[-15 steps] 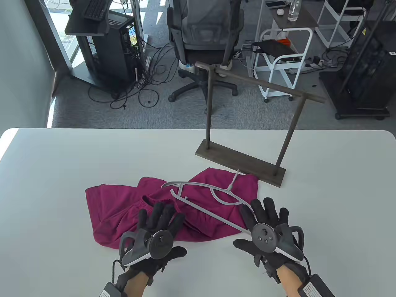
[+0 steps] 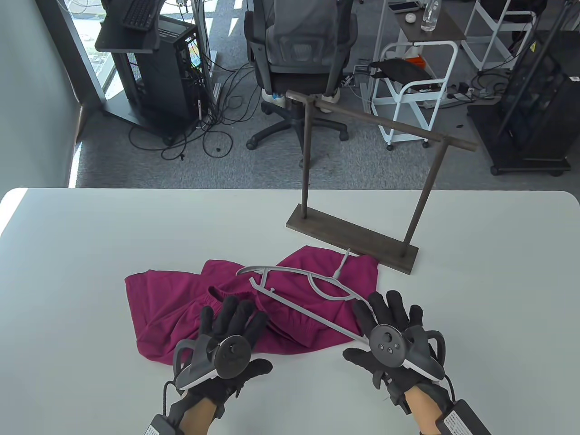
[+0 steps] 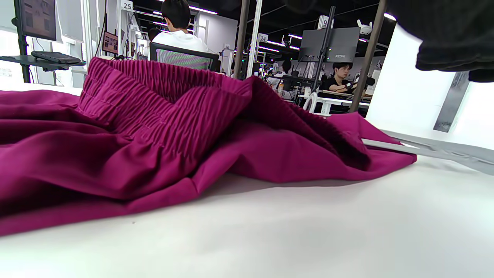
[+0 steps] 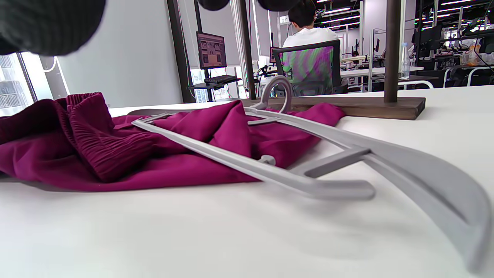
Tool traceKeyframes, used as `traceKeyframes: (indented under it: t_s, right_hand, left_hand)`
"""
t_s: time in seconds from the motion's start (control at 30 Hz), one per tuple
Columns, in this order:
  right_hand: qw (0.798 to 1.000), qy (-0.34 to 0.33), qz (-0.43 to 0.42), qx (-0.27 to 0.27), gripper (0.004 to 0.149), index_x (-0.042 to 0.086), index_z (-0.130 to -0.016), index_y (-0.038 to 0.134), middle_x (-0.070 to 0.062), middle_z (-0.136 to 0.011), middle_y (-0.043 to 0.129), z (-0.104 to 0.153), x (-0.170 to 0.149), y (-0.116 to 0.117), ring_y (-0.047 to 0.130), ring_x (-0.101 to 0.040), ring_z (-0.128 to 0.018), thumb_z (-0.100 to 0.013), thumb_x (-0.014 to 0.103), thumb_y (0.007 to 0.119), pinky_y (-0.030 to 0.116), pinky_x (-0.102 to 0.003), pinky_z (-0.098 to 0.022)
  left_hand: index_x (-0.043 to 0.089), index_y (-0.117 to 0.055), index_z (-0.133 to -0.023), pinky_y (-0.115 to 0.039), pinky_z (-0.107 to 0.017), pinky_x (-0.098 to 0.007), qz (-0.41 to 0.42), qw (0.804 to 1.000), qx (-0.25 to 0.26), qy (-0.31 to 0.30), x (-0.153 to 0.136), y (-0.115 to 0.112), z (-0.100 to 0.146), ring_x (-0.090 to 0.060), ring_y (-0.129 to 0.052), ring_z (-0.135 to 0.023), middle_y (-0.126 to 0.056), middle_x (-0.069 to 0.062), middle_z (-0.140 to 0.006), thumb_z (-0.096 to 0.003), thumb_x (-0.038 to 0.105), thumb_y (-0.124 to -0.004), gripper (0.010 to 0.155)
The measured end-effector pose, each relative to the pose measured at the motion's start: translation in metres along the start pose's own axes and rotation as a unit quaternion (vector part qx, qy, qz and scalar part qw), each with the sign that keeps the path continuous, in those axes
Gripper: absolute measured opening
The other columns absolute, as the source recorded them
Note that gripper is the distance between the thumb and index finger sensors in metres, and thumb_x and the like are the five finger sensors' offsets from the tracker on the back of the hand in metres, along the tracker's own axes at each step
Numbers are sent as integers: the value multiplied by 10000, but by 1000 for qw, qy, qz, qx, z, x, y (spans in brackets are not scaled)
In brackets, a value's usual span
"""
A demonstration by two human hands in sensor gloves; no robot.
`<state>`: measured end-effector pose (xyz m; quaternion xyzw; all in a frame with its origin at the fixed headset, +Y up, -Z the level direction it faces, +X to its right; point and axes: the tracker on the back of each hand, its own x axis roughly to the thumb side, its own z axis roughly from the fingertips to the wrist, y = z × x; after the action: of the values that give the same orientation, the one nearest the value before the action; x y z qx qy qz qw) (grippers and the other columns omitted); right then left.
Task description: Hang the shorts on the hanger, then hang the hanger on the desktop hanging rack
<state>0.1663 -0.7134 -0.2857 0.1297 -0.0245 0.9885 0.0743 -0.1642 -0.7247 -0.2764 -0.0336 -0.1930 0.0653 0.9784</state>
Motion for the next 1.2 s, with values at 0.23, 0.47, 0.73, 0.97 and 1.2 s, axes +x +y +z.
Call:
traceKeyframes:
  t_s: [0.23, 0.47, 0.73, 0.97, 1.2]
  right_hand:
    - [999, 15, -7, -30, 945, 234, -1108, 381, -153, -1160, 387, -2, -5, -14, 410, -496, -1023, -364, 684, 752, 421, -796, -672]
    - [997, 47, -18, -54, 891, 208, -1102, 426, -175, -1140, 461, -15, -12, -36, 517, -508, -987, -395, 630, 766, 483, -784, -657]
    - [995, 93, -30, -28, 816, 142, -1071, 567, -220, -1117, 494, -45, -15, -42, 572, -541, -945, -415, 574, 787, 515, -783, -627]
    - [986, 158, -36, 37, 755, 92, -1030, 645, -241, -1102, 523, -64, -26, -15, 578, -579, -925, -434, 529, 800, 536, -796, -605]
    - [976, 183, -22, 115, 720, 73, -1004, 666, -243, -1102, 500, -71, -43, 28, 545, -597, -923, -438, 492, 817, 542, -817, -581]
  left_hand:
    - [353, -343, -1124, -137, -739, -669, 9, 1000, 10, 1, -2, 5, 0, -316, -134, -1147, -220, -18, -1196, -308, 731, -705, 969]
    - [335, -394, -1122, -175, -744, -672, 17, 1000, 9, 4, -2, 7, 0, -324, -194, -1150, -274, -27, -1196, -324, 714, -712, 939]
    - [328, -407, -1122, -189, -744, -673, 19, 1000, 15, 12, -5, 9, 2, -328, -210, -1149, -295, -34, -1195, -331, 705, -713, 928]
    - [311, -448, -1116, -221, -745, -671, 22, 999, 14, 21, -7, 10, 4, -336, -255, -1148, -351, -43, -1189, -351, 678, -719, 891]
    - [295, -477, -1112, -243, -745, -668, 42, 999, 12, 18, -9, 10, 9, -345, -281, -1143, -380, -56, -1184, -362, 660, -720, 868]
